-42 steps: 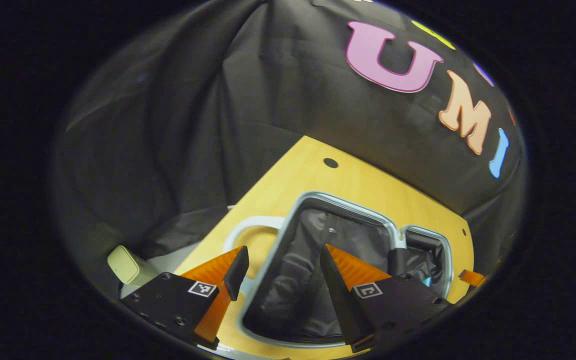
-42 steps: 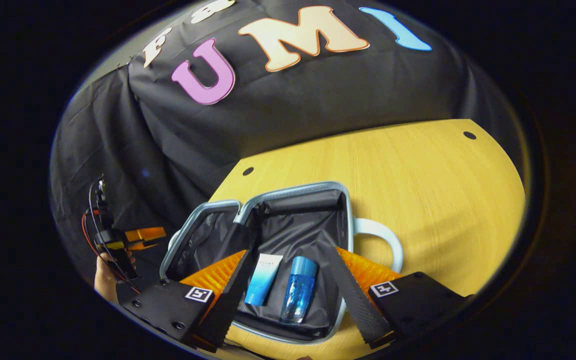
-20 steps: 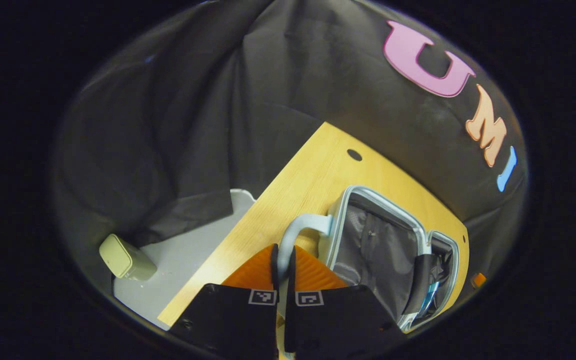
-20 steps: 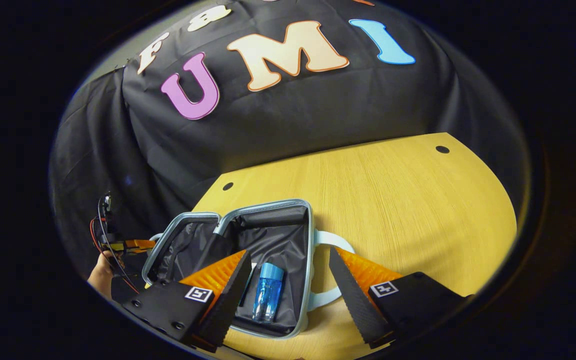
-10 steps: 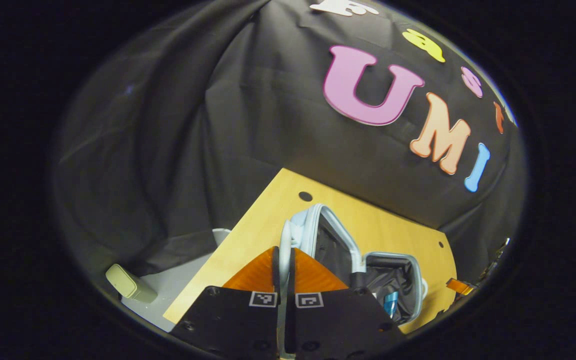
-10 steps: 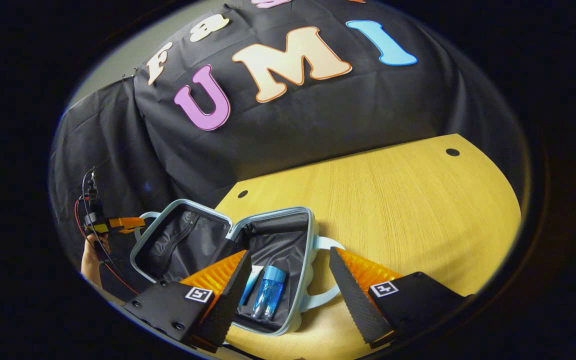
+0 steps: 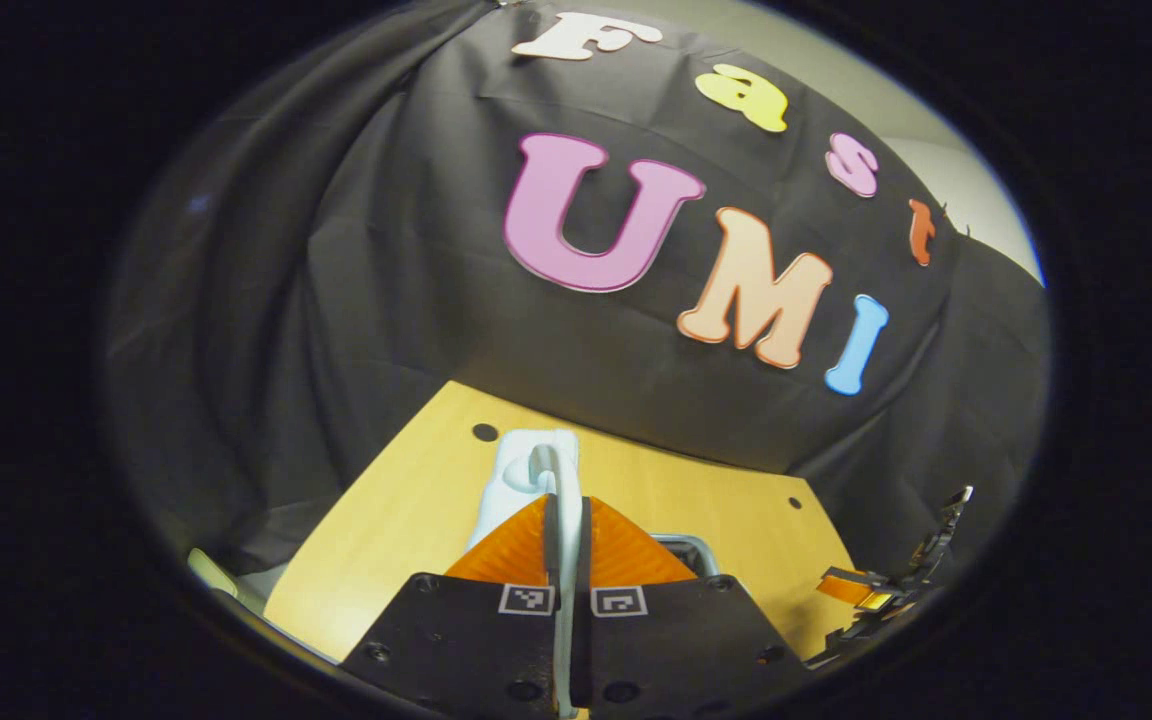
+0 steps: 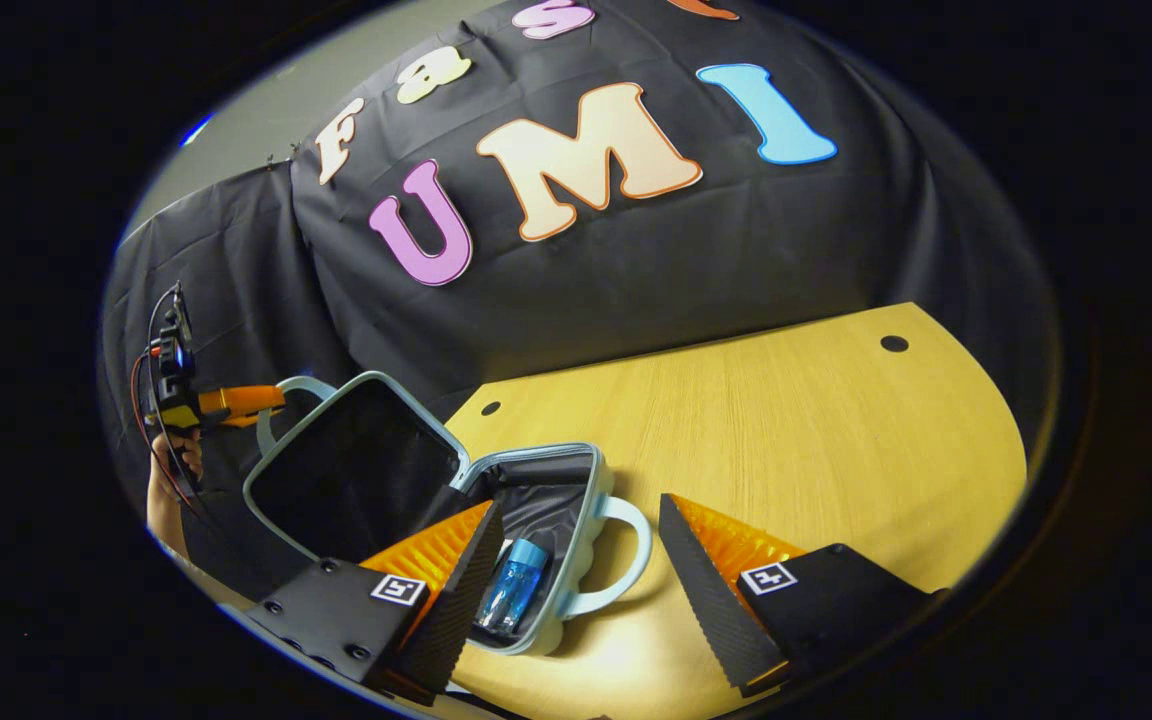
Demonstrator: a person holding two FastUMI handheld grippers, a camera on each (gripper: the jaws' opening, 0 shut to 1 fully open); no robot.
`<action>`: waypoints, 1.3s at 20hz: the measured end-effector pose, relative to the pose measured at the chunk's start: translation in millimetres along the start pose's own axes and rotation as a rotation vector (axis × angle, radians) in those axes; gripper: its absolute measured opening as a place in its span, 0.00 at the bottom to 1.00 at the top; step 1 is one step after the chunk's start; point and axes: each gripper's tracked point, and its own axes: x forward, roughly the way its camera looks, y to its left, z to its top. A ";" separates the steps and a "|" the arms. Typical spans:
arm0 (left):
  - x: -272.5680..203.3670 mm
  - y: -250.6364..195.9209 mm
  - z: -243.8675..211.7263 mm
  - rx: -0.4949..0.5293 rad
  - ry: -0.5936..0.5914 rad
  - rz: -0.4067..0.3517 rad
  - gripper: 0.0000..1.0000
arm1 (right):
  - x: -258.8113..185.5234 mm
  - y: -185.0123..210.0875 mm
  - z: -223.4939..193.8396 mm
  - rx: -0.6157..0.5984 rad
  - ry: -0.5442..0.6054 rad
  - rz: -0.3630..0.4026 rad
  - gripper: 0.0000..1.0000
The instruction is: First open the suitcase, pack the skin care products into it, and then close the suitcase.
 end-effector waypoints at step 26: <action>82.6 -227.6 -175.4 0.123 0.314 -0.234 0.01 | -94.6 -124.9 33.4 -0.014 -0.072 -0.113 0.98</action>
